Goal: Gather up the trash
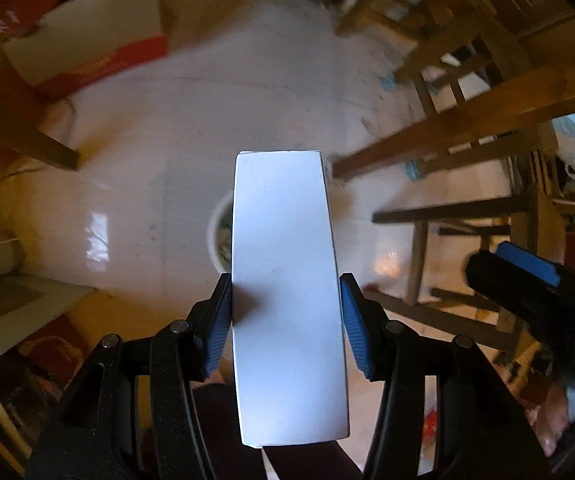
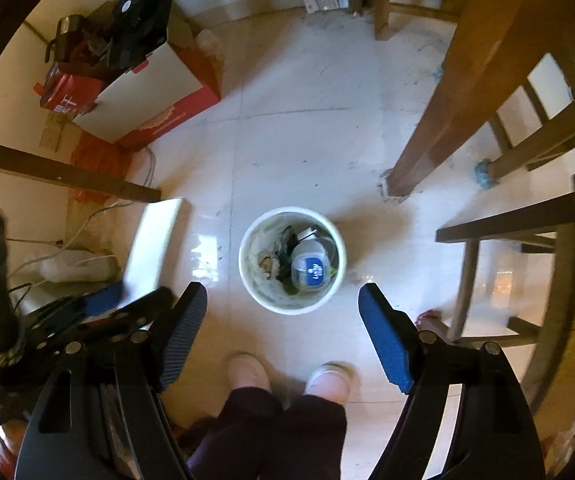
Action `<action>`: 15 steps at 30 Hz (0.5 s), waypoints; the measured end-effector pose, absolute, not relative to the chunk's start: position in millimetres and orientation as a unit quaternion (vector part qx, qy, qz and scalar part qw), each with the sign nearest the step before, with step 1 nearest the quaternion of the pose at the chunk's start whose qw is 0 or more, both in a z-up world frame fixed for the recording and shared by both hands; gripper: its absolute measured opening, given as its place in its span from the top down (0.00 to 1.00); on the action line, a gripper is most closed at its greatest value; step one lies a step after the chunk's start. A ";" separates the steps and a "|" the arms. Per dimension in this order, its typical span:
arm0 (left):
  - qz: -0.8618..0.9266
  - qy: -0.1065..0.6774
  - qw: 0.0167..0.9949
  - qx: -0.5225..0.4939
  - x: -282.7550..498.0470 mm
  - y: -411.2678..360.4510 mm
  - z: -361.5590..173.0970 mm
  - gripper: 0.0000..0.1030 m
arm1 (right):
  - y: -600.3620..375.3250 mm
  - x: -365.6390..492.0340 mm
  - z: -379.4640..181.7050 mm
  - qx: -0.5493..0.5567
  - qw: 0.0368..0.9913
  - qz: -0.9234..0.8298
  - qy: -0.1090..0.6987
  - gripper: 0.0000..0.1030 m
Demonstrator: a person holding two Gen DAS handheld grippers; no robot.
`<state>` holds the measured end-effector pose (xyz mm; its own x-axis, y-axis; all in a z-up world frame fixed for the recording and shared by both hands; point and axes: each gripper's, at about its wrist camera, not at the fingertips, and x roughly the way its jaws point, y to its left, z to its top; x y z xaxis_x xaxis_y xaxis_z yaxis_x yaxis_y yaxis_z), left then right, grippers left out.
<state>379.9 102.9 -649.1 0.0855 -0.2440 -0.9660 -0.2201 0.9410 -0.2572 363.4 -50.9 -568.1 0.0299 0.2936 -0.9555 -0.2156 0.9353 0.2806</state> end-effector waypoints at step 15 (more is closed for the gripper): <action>0.026 0.665 0.735 -0.128 366.0 88.3 -539.0 0.40 | -77.4 346.0 -457.0 0.060 0.743 0.178 0.643 0.26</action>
